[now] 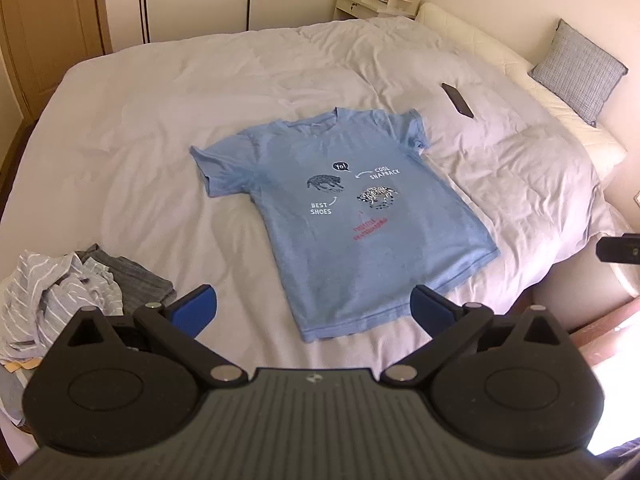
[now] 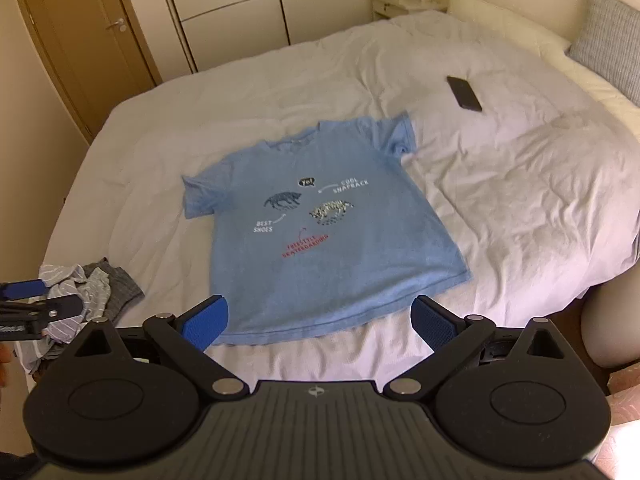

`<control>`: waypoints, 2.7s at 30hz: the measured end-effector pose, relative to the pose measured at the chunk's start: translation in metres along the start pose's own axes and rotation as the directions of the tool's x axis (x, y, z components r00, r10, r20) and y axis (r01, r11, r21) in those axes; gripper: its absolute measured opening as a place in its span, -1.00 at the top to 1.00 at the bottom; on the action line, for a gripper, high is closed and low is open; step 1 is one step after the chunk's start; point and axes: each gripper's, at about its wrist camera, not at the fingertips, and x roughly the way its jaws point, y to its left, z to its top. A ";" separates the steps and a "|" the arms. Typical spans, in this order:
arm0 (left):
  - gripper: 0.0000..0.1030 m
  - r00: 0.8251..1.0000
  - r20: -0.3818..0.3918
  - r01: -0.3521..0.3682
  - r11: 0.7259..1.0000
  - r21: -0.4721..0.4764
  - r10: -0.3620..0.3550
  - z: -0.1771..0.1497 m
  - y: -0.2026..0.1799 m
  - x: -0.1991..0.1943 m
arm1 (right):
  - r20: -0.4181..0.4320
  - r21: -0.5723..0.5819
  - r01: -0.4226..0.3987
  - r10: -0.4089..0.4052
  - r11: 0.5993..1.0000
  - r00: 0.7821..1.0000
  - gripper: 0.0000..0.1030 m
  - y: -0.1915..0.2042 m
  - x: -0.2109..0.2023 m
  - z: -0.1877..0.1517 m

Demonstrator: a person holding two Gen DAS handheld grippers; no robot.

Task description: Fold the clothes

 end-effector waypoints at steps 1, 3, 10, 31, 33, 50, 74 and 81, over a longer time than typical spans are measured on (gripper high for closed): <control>-0.97 1.000 -0.001 0.000 1.000 0.006 0.000 0.000 -0.002 -0.001 | 0.003 -0.001 -0.004 0.004 1.000 1.000 -0.95 0.002 -0.004 0.000; -0.97 1.000 0.001 0.002 1.000 0.015 -0.002 0.001 -0.003 -0.003 | 0.009 -0.005 0.002 -0.002 1.000 1.000 -0.95 0.005 -0.008 -0.001; -0.97 0.999 0.032 0.010 0.999 0.050 -0.012 0.007 -0.013 -0.011 | -0.009 -0.008 0.031 -0.031 0.999 0.999 -0.96 0.011 -0.007 -0.004; -0.97 1.000 0.013 0.003 0.998 0.068 -0.004 0.006 -0.018 -0.009 | -0.058 0.007 0.056 -0.055 0.998 0.997 -0.96 0.005 0.007 -0.018; -0.97 1.000 0.012 0.001 0.998 0.067 -0.002 0.006 -0.016 -0.008 | -0.061 0.008 0.055 -0.054 0.998 0.997 -0.96 0.004 0.008 -0.019; -0.97 1.000 0.019 -0.020 0.999 0.027 0.020 0.006 0.007 -0.004 | -0.082 0.010 0.013 -0.012 1.000 0.997 -0.96 0.022 0.029 -0.016; -0.91 0.989 0.101 -0.147 0.854 0.499 0.111 0.120 0.106 0.129 | -0.067 -0.282 -0.071 0.054 0.957 0.996 -0.85 0.058 0.148 0.069; -0.70 0.990 0.050 -0.133 0.770 0.623 0.130 0.147 0.148 0.186 | -0.158 -0.413 -0.203 0.149 0.888 0.976 -0.17 0.104 0.247 0.104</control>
